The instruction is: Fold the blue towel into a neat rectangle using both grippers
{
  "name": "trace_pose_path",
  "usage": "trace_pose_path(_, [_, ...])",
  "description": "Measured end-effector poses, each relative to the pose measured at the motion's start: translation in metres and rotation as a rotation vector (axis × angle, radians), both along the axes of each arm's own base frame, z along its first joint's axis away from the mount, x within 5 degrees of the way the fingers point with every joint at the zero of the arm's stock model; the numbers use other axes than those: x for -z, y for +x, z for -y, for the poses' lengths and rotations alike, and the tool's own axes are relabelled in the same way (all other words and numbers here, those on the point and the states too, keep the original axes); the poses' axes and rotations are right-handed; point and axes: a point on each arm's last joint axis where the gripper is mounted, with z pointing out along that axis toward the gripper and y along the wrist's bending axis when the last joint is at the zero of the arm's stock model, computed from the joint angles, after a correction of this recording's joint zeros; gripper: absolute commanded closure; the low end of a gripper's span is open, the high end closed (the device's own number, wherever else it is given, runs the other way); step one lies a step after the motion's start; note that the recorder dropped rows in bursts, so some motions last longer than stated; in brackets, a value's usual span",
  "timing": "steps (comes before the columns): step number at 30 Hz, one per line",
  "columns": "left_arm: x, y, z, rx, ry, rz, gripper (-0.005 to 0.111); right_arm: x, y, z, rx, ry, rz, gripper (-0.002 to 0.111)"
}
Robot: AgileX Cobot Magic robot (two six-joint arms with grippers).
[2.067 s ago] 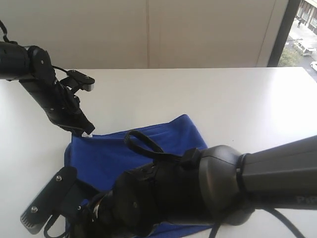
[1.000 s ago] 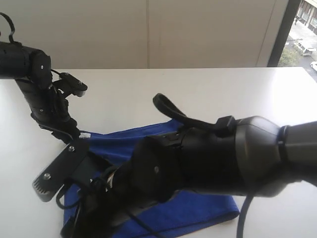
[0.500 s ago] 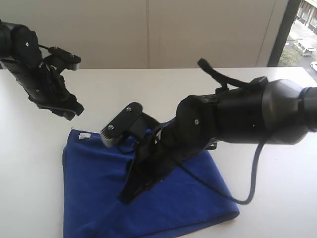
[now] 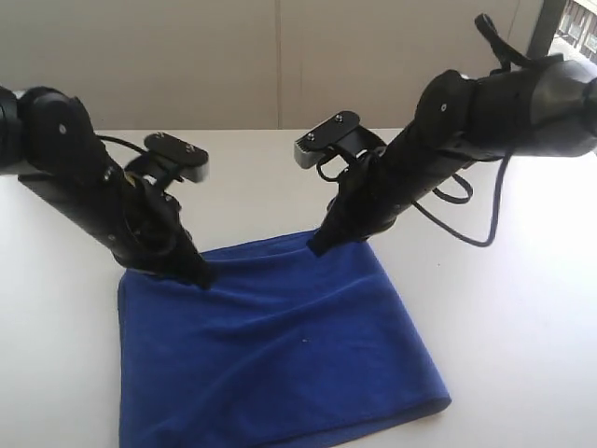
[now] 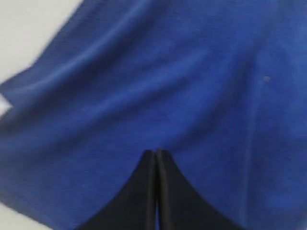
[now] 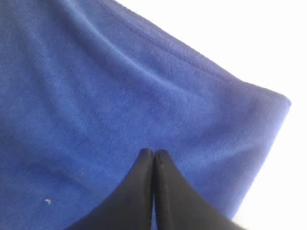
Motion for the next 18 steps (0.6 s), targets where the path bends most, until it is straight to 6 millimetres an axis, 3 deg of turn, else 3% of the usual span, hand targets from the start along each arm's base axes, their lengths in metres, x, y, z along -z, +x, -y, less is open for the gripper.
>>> trace_pose_path(4, [0.009, -0.04, 0.023, 0.097, -0.016, -0.009, 0.107, 0.016, 0.026, 0.005, 0.01, 0.0, -0.008, 0.108])
trace_pose_path(7, [0.022, -0.061, 0.028, 0.115, -0.008, -0.027, 0.107, 0.03, 0.041, 0.004, 0.013, -0.003, -0.018, 0.108])
trace_pose_path(12, [0.045, -0.076, 0.02, 0.075, 0.01, -0.059, 0.107, 0.056, 0.062, 0.002, 0.02, -0.009, -0.039, 0.108])
trace_pose_path(18, [0.064, -0.087, 0.008, 0.038, 0.032, -0.076, 0.107, 0.072, 0.076, 0.0, 0.029, -0.012, -0.028, 0.108])
